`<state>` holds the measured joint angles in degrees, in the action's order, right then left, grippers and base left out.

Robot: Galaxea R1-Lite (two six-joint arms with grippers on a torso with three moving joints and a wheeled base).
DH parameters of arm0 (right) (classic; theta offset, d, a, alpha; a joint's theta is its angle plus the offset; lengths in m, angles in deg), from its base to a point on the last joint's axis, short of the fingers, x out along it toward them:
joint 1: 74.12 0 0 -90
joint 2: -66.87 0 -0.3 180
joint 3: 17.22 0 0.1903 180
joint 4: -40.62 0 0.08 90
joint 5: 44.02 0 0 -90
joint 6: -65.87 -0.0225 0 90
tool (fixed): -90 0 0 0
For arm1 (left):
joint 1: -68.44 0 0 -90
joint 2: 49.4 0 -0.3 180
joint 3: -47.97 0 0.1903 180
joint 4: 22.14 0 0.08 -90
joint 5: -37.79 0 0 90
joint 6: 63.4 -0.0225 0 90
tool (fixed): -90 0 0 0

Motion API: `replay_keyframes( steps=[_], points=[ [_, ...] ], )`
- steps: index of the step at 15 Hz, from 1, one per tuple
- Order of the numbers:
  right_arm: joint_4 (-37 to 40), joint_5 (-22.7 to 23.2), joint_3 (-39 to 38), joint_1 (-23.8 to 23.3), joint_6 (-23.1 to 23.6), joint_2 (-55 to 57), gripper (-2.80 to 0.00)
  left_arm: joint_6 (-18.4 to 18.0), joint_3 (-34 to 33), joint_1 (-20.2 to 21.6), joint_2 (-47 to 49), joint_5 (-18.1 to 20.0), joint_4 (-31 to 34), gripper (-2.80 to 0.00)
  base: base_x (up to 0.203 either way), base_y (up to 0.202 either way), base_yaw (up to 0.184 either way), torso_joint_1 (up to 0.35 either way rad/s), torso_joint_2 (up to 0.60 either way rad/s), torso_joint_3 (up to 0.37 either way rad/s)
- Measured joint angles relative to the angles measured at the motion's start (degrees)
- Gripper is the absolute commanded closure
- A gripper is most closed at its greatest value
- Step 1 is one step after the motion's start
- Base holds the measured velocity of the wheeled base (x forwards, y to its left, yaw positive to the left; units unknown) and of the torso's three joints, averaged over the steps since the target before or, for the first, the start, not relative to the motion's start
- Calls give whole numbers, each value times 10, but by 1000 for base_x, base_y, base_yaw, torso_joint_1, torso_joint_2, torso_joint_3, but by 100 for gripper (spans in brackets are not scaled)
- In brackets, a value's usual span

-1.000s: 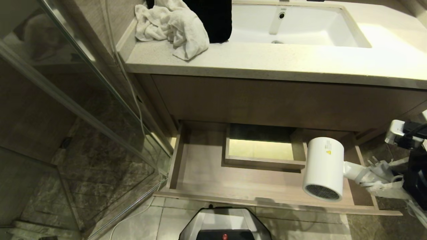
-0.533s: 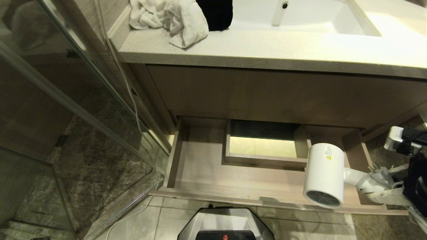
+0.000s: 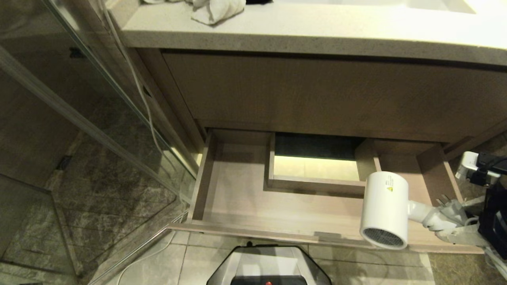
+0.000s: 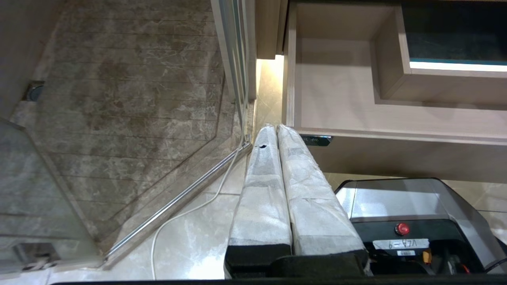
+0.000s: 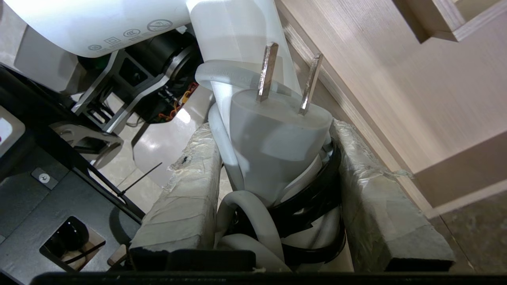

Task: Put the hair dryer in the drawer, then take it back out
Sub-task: Put it into the drawer

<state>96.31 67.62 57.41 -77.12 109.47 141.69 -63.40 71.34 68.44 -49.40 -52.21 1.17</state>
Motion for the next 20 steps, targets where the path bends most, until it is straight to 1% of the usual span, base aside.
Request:
replay_keyframes(
  steps=[2,4,6,8,10,12,13,17,18,20],
  points=[
    [-1,0,0,0,0,-1,0,0,0,0,0,0,0,0,0,0,0,-343,440,111],
    [0,1,0,0,0,-1,0,0,0,0,0,0,1,0,0,0,0,-132,391,246],
    [-2,0,0,0,0,-1,0,0,0,0,0,0,1,0,0,0,0,35,271,305],
    [0,-11,1,-2,-2,3,0,0,0,0,0,0,-1,0,0,0,0,121,122,262],
    [-2,-24,1,-7,-27,14,0,0,0,0,0,0,0,0,0,0,0,105,49,150],
    [-2,-33,5,-8,-83,31,0,0,0,0,0,0,0,0,0,0,0,60,36,71],
    [-12,-49,9,-9,-122,44,0,0,0,0,0,0,0,0,0,0,0,79,18,44],
    [-96,-141,14,-7,-287,117,0,0,0,0,0,0,0,0,0,0,0,26,8,40],
    [-118,-154,17,-6,-313,138,0,0,0,0,0,0,0,0,0,0,0,0,0,0],
    [-157,-163,27,-10,-339,179,0,0,0,0,0,0,0,0,0,0,0,0,0,0]
  ],
)
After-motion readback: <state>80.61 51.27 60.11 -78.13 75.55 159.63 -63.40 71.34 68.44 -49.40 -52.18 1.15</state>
